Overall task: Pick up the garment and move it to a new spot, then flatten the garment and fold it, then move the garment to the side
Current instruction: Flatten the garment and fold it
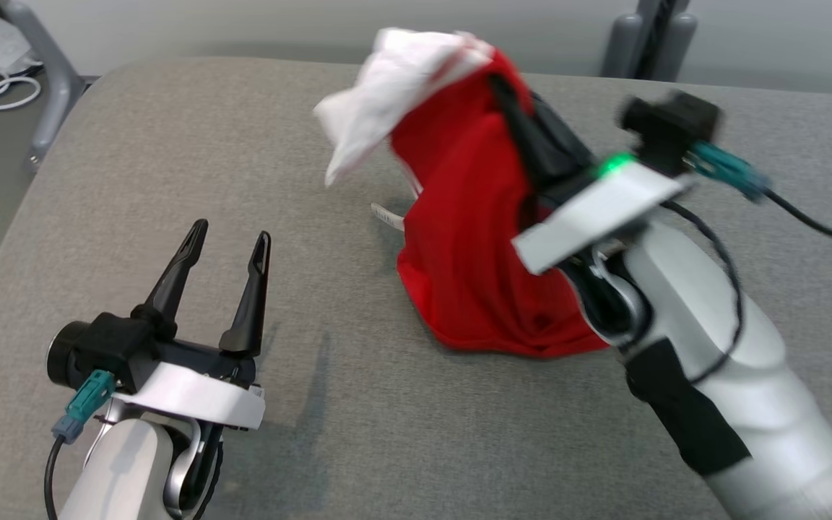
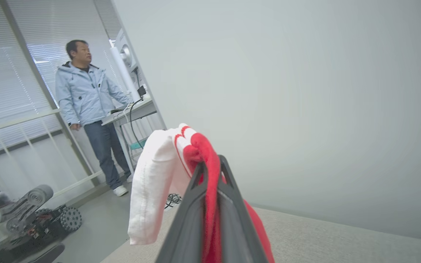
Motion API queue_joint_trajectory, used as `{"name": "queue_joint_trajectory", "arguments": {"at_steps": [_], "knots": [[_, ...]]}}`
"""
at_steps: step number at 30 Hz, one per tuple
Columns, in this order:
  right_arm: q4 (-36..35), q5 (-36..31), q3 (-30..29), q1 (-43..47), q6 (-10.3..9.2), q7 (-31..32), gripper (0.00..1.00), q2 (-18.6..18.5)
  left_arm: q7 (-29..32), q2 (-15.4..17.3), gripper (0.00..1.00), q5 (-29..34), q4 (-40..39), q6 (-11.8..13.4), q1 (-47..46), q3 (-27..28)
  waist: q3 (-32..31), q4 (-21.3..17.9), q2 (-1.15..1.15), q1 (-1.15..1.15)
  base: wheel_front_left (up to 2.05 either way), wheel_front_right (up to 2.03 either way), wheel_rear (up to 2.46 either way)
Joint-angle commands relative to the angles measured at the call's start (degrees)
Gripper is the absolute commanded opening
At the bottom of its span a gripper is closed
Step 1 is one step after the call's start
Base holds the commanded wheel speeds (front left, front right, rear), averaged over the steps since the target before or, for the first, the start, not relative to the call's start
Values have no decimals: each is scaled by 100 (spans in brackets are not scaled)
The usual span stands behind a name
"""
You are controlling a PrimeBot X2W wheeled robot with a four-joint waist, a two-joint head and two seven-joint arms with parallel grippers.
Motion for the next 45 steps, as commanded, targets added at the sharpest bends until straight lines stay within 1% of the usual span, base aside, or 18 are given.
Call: {"name": "queue_joint_trajectory", "arguments": {"at_steps": [1, 3, 5, 7, 8, 13, 15, 16, 17, 18, 20, 23, 24, 27, 31, 36, 40, 45], "knots": [[-135, 23, -577, 578, -5, -35, 0, -46, -6, 41, 100, 51, -28, 39, 97, 29, -55, -170, 0, 0, 0, 0, 0], [-198, 124, -1274, 1249, -5, -35, 0, -41, -6, 60, 100, 46, -53, 47, 126, 35, -63, -254, 0, 0, 0, 0, 0], [-212, 1, -1870, 1797, -3, -37, 0, -29, -6, 92, 100, 45, -83, 61, 168, 47, -56, -332, 0, 0, 0, 0, 0], [-259, 81, -2284, 2337, -3, -38, 0, -25, 12, 121, 100, 25, -104, 72, 195, 52, -40, -399, 0, 0, 0, 0, 0], [-248, -17, -2463, 2560, -3, -38, 0, -26, 27, 137, 100, 17, -119, 70, 199, 56, -28, -431, 0, 0, 0, 0, 0], [-407, 111, -3016, 3344, -3, -39, 0, -38, 66, 188, 100, -4, -203, 115, 239, 73, 11, -548, 0, 0, 0, 0, 0], [-353, 151, -2998, 3560, -3, -38, 0, -28, 84, 205, 100, -3, -247, 140, 280, 68, 30, -583, 0, 0, 0, 0, 0], [-312, 167, -2956, 3629, -3, -38, 11, -28, 87, 219, 100, -8, -270, 143, 294, 75, 38, -598, 0, 0, 0, 0, 0], [-289, 167, -2908, 3675, -3, -38, 44, -33, 102, 233, 100, -13, -287, 157, 311, 79, 40, -612, 0, 0, 0, 0, 0], [-310, 127, -2870, 3706, -3, -38, 100, -39, 115, 243, 100, -16, -301, 168, 326, 81, 36, -624, 0, 0, 0, 0, 0], [-314, 84, -2848, 3761, -3, -38, 100, -41, 117, 252, 100, -20, -316, 182, 342, 83, 25, -635, 0, 0, 0, 0, 0], [-424, -291, -2915, 3960, -3, -37, 100, -39, 143, 272, 100, -23, -375, 222, 435, 82, -17, -661, 0, 0, 0, 0, 0], [-610, -633, -2999, 4106, -3, -37, 100, -39, 155, 289, 100, -18, -421, 265, 491, 85, -59, -675, 0, 0, 0, 0, 0], [-996, -1270, -3243, 4388, -4, -35, 100, -61, 167, 320, 100, 3, -496, 347, 598, 112, -135, -714, 0, 0, 0, 0, 0], [-1695, -2197, -3688, 4703, -4, -35, 100, -99, 175, 345, 100, 12, -627, 487, 769, 186, -243, -790, 0, 0, 0, 0, 0], [-2444, -3062, -4032, 4875, -4, 32, 100, -127, 230, 392, 100, -11, -754, 614, 988, 237, -424, -854, 0, 0, 0, 0, 0], [-2935, -3377, -4071, 4997, -4, 339, 100, -122, 302, 408, 100, 15, -882, 714, 1222, 208, -619, -889, 0, 0, 0, 0, 0], [-3305, -3415, -4003, 5266, -4, 682, 100, -105, 442, 424, 100, 65, -1115, 791, 1479, 115, -767, -900, 0, 0, 0, 0, 0]]}}
